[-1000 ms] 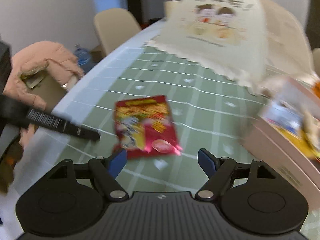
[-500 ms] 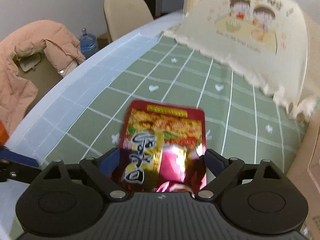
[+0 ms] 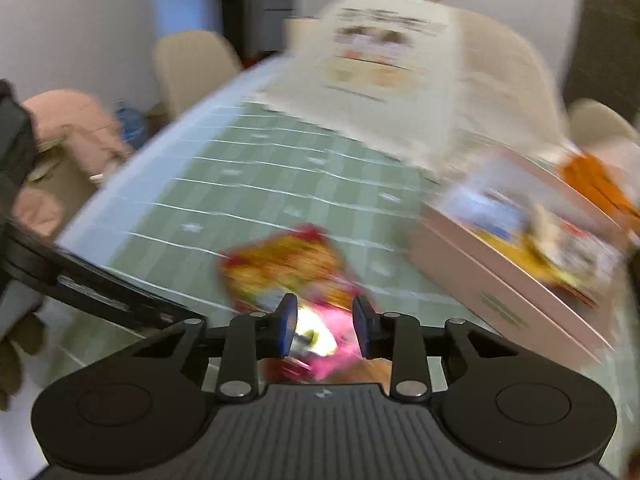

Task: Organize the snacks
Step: 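Grasp the red spicy snack bag with right while left reaches to the wrapped bun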

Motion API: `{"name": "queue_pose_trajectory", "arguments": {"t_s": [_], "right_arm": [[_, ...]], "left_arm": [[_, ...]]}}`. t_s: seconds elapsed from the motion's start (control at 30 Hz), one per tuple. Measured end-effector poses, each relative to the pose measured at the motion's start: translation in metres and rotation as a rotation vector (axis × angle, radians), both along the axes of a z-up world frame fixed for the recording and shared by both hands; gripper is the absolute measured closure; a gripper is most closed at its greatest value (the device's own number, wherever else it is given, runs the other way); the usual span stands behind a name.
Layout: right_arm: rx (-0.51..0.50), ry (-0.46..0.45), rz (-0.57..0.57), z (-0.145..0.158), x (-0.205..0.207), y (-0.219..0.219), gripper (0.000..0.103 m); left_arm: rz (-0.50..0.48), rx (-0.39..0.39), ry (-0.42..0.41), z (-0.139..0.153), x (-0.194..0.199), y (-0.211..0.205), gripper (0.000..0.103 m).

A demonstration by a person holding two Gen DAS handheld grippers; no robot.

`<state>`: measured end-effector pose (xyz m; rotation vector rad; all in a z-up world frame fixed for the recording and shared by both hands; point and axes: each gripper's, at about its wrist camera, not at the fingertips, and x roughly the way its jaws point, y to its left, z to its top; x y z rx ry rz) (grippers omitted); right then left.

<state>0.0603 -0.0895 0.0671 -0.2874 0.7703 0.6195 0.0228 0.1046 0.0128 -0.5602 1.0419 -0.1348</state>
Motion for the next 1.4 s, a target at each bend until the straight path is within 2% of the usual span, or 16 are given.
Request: {"name": "queue_pose_trajectory", "arguments": {"t_s": [0.17,0.23,0.33,0.47,0.53,0.57,0.6,0.67,0.77,0.9,1.0,1.17,1.23,1.27,1.3,1.4], "right_arm": [[0.054,0.126,-0.198,-0.025,0.014,-0.047,0.071],[0.117,0.165,-0.235,-0.03,0.013,-0.057,0.064],[0.172,0.201,-0.159,-0.027,0.0,-0.045,0.054],[0.241,0.314,0.122,-0.021,-0.021,-0.011,0.053],[0.234,0.281,0.206,-0.013,-0.03,0.001,0.048],[0.203,0.231,0.217,-0.007,-0.03,0.008,0.038],[0.178,0.187,0.208,-0.004,-0.029,0.012,0.029],[0.11,0.086,0.158,-0.002,-0.019,0.02,0.026],[0.02,0.04,0.09,-0.014,0.008,0.032,0.026],[-0.019,0.114,0.078,-0.041,0.046,0.039,0.026],[0.06,0.196,0.038,-0.04,0.061,0.026,0.026],[0.13,0.146,-0.113,-0.021,0.057,-0.021,0.026],[0.08,0.069,-0.236,-0.02,0.053,-0.044,0.034],[0.053,0.053,-0.266,-0.021,0.049,-0.051,0.046],[0.027,0.057,-0.289,-0.025,0.045,-0.061,0.05],[0.019,0.134,-0.298,-0.038,0.03,-0.077,0.051]], "left_arm": [[-0.032,-0.019,0.002,-0.002,0.004,-0.016,0.072],[-0.033,-0.016,0.001,-0.001,0.004,-0.017,0.072],[-0.005,0.004,-0.001,0.002,0.001,-0.01,0.073],[0.089,0.011,-0.001,0.005,-0.006,0.013,0.073],[0.13,0.02,-0.001,0.006,-0.013,0.025,0.073],[0.146,0.025,0.0,0.007,-0.016,0.029,0.073],[0.161,0.03,0.002,0.008,-0.021,0.034,0.073],[0.181,0.027,0.009,0.007,-0.026,0.039,0.073],[0.206,0.018,0.025,0.004,-0.036,0.044,0.073],[0.212,0.011,0.033,0.004,-0.048,0.05,0.073],[0.198,0.009,0.036,0.004,-0.053,0.052,0.073],[0.142,-0.003,0.031,0.001,-0.049,0.043,0.073],[0.095,-0.018,0.025,0.0,-0.043,0.035,0.073],[0.069,-0.025,0.024,0.0,-0.04,0.03,0.073],[0.041,-0.031,0.025,-0.001,-0.037,0.024,0.073],[-0.03,-0.047,0.032,-0.002,-0.029,0.006,0.073]]}}
